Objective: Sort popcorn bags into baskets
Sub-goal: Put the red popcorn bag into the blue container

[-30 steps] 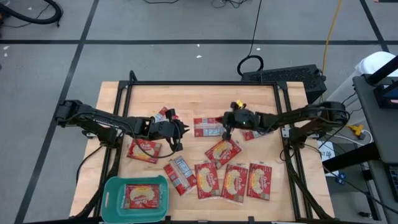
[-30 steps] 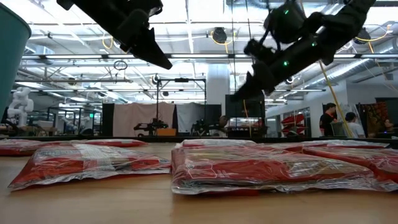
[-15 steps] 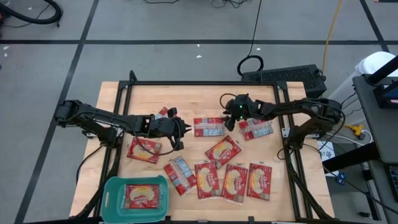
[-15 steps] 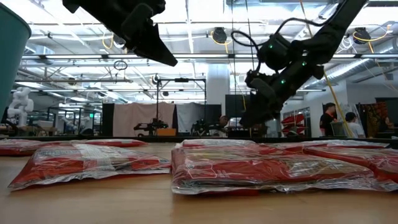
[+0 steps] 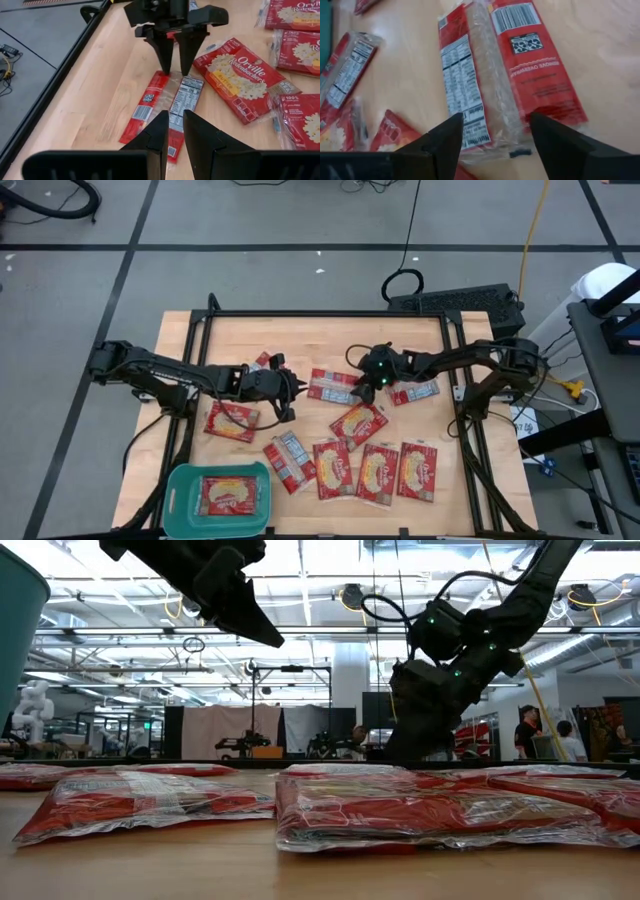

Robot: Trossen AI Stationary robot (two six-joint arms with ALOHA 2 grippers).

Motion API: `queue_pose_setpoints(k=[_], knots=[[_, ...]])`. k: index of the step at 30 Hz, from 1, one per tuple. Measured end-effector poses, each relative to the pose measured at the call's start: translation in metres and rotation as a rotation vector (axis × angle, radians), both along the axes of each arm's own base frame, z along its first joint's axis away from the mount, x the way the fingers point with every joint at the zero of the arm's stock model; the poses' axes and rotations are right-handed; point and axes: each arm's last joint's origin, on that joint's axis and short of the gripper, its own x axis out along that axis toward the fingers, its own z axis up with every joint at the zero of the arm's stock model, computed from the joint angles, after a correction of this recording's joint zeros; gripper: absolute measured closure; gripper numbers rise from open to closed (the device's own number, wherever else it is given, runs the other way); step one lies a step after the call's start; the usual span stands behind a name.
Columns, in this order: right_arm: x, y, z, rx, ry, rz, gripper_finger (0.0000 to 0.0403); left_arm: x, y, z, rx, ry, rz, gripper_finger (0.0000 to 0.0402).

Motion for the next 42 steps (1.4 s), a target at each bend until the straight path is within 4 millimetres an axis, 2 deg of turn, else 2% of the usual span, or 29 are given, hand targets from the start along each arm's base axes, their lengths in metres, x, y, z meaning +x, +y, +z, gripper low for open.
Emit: queue_pose_setpoints(k=[7, 12, 23, 30, 37, 42], knots=[[-0.004, 0.006, 0.009, -0.019, 0.037, -0.124, 0.0191, 0.013, 0.011, -0.017, -0.013, 0.021, 0.049, 0.0339], [-0.013, 0.000, 0.005, 0.022, 0.142, -0.216, 0.0178, 0.025, 0.026, -0.034, -0.092, 0.009, 0.141, 0.0339], [-0.009, -0.003, 0.002, 0.046, 0.119, -0.252, 0.0140, 0.038, 0.048, -0.081, -0.228, 0.156, 0.083, 0.0339], [-0.002, -0.005, -0.010, 0.083, 0.112, -0.292, 0.0149, 0.041, 0.061, -0.104, -0.299, 0.222, 0.077, 0.0339], [0.011, -0.001, -0.014, 0.125, 0.008, -0.223, 0.0165, 0.039, 0.068, -0.112, -0.316, 0.261, 0.097, 0.0339], [0.013, 0.000, -0.017, 0.145, -0.005, -0.195, 0.0185, 0.039, 0.074, -0.118, -0.367, 0.276, 0.101, 0.0339]])
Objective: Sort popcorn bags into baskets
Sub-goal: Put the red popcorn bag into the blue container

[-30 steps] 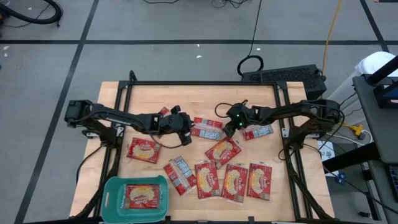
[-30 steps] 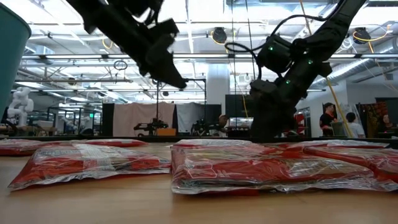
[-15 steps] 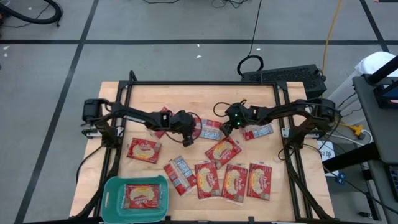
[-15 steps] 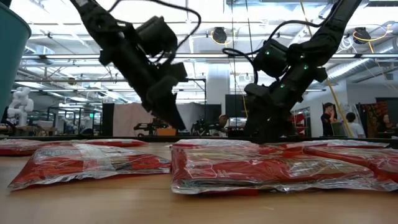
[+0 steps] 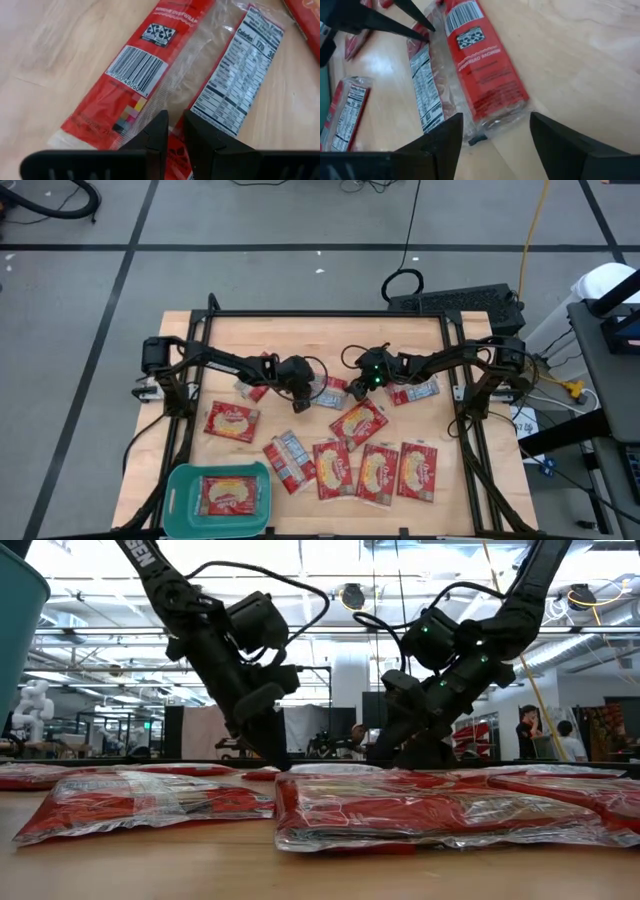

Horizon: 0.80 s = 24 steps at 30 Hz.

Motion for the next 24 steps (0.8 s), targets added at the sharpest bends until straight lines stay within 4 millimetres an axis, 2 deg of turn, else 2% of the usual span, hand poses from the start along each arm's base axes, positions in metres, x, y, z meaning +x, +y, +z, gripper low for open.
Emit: queue_pose_setpoints(k=[9, 14, 18, 24], knots=[[0.002, 0.001, 0.001, -0.001, -0.023, -0.004, 0.0207, 0.000, 0.003, -0.009, -0.051, 0.021, 0.012, 0.0339], [0.006, 0.005, 0.004, -0.062, -0.071, 0.046, 0.0228, -0.001, 0.003, -0.010, -0.069, 0.033, 0.010, 0.0339], [0.007, 0.005, 0.004, -0.124, -0.060, 0.050, 0.0275, -0.001, 0.003, -0.011, -0.072, 0.033, 0.010, 0.0339], [0.007, 0.005, 0.005, -0.178, -0.068, 0.079, 0.0383, -0.001, 0.002, -0.011, -0.072, 0.030, 0.009, 0.0339]])
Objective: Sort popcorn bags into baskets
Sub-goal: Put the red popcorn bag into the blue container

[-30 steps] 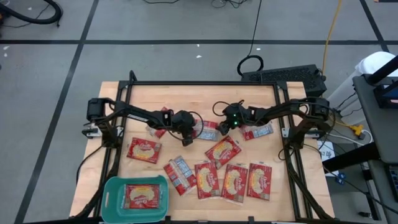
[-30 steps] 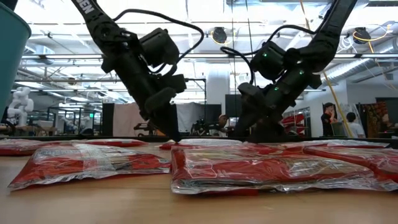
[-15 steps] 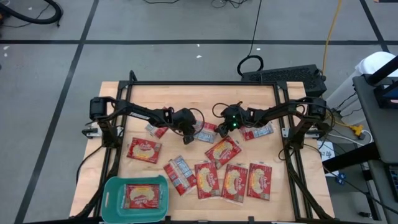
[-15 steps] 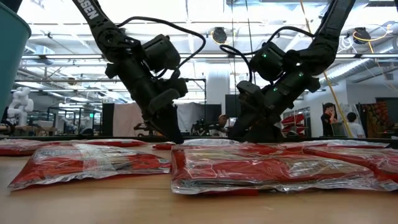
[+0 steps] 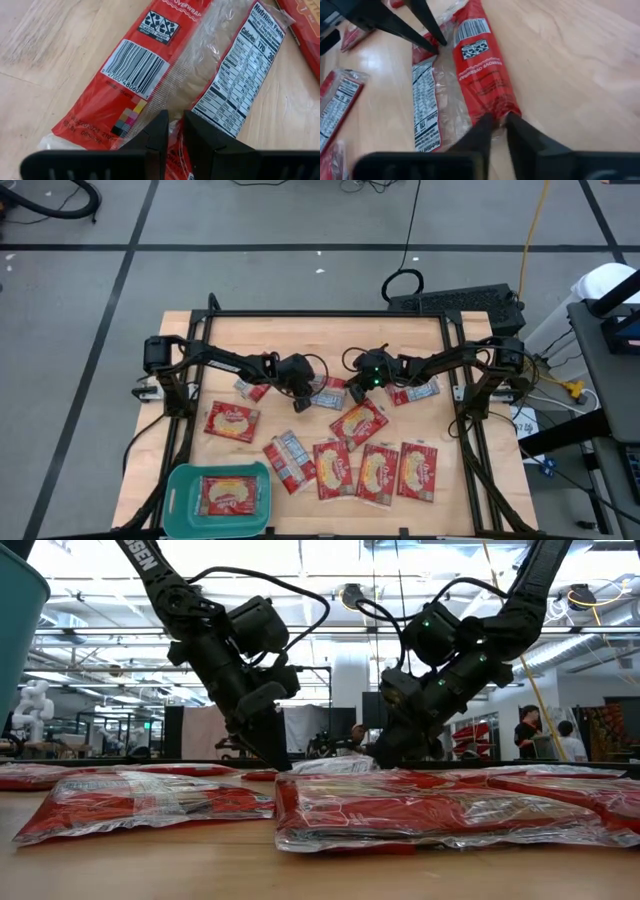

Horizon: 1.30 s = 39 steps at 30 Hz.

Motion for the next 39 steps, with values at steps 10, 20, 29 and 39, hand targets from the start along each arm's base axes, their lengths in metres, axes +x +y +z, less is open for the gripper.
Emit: queue_pose_setpoints(k=[10, 20, 29, 39], knots=[[0.005, -0.001, 0.021, -0.182, -0.108, 0.070, 0.0402, -0.022, -0.004, 0.086, 0.072, -0.192, -0.075, 0.0339], [0.006, 0.010, 0.039, -0.477, -0.168, 0.267, 0.0403, -0.043, -0.010, 0.129, 0.239, -0.300, -0.131, 0.0285], [0.011, 0.025, 0.043, -0.615, -0.201, 0.332, 0.0403, -0.026, -0.007, 0.084, 0.170, -0.136, -0.103, 0.0102], [0.014, 0.030, 0.047, -0.685, -0.239, 0.341, 0.0403, -0.014, -0.017, 0.060, -0.018, -0.142, -0.269, 0.0173]])
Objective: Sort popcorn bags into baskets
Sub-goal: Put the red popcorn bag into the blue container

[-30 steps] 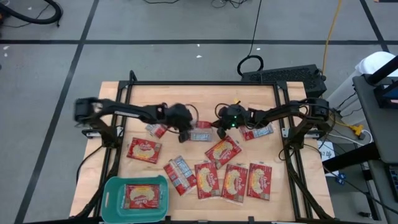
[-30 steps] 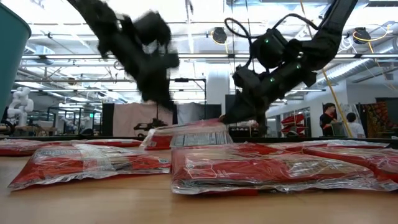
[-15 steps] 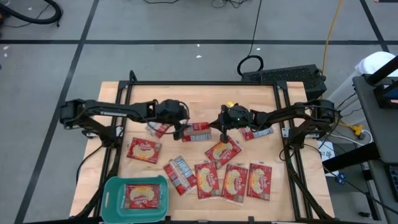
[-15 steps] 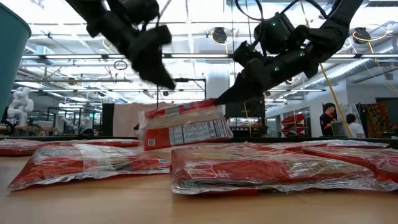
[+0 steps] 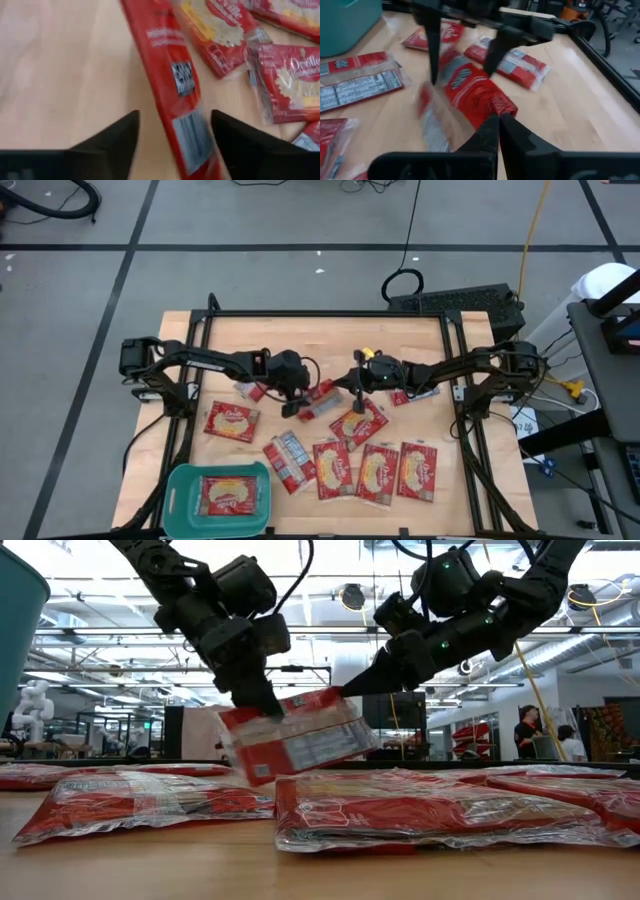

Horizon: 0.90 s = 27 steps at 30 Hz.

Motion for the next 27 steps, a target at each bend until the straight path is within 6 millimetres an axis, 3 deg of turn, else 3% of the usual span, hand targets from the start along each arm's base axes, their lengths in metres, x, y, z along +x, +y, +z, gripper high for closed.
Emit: queue_pose_setpoints(k=[8, 13, 17, 21, 27], knots=[[0.000, 0.000, 0.002, 0.024, -0.016, -0.011, 0.0403, -0.007, 0.004, 0.010, 0.056, 0.005, 0.032, 0.0379], [-0.002, 0.000, 0.014, 0.090, -0.080, -0.053, 0.0401, -0.016, 0.003, 0.026, 0.098, -0.020, 0.051, 0.0370], [-0.007, 0.001, 0.028, 0.112, -0.121, -0.112, 0.0375, -0.025, -0.001, 0.041, 0.196, -0.031, 0.065, 0.0377], [-0.012, 0.004, 0.035, 0.121, -0.114, -0.127, 0.0322, -0.029, -0.006, 0.048, 0.335, -0.020, 0.095, 0.0384], [-0.011, 0.007, 0.031, 0.185, -0.103, -0.173, 0.0219, -0.026, -0.027, 0.041, 0.494, 0.032, 0.034, 0.0374]])
